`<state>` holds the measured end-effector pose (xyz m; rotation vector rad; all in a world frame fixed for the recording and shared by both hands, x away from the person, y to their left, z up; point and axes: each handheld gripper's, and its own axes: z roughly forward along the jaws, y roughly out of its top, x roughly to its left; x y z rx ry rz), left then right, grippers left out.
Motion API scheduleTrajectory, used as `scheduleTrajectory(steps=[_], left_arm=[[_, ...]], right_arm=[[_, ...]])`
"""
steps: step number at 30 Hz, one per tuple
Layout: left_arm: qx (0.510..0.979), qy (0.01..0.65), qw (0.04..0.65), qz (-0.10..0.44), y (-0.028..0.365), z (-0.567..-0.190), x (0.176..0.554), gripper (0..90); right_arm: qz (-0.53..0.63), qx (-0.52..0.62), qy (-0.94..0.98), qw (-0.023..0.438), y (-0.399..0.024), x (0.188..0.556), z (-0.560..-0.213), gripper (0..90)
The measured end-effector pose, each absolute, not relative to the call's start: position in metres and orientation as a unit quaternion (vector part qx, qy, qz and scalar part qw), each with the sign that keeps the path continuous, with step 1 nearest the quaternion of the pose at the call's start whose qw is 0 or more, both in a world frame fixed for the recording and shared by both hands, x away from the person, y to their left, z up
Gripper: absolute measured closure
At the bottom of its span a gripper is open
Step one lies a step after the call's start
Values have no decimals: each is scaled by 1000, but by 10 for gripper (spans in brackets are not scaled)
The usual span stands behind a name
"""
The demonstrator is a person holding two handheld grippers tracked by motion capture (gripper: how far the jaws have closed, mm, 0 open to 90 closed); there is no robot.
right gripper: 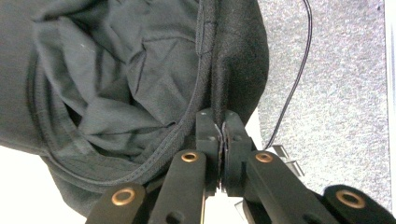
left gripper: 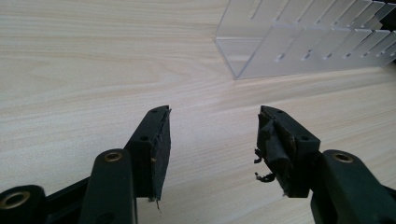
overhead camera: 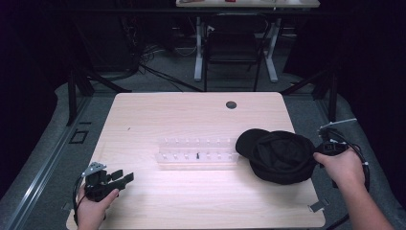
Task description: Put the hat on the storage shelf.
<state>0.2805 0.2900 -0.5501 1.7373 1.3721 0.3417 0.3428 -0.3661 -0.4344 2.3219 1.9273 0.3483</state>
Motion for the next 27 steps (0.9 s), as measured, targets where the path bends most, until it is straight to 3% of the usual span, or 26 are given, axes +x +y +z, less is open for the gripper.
scheduleTrajectory(steps=[17, 27], left_arm=[[698, 551, 436, 136, 289, -551, 281, 448], [699, 551, 435, 136, 289, -551, 282, 448]], right_arm=[[179, 732, 650, 99, -335, 354, -363, 885], [221, 714, 658, 91, -321, 355, -326, 885]])
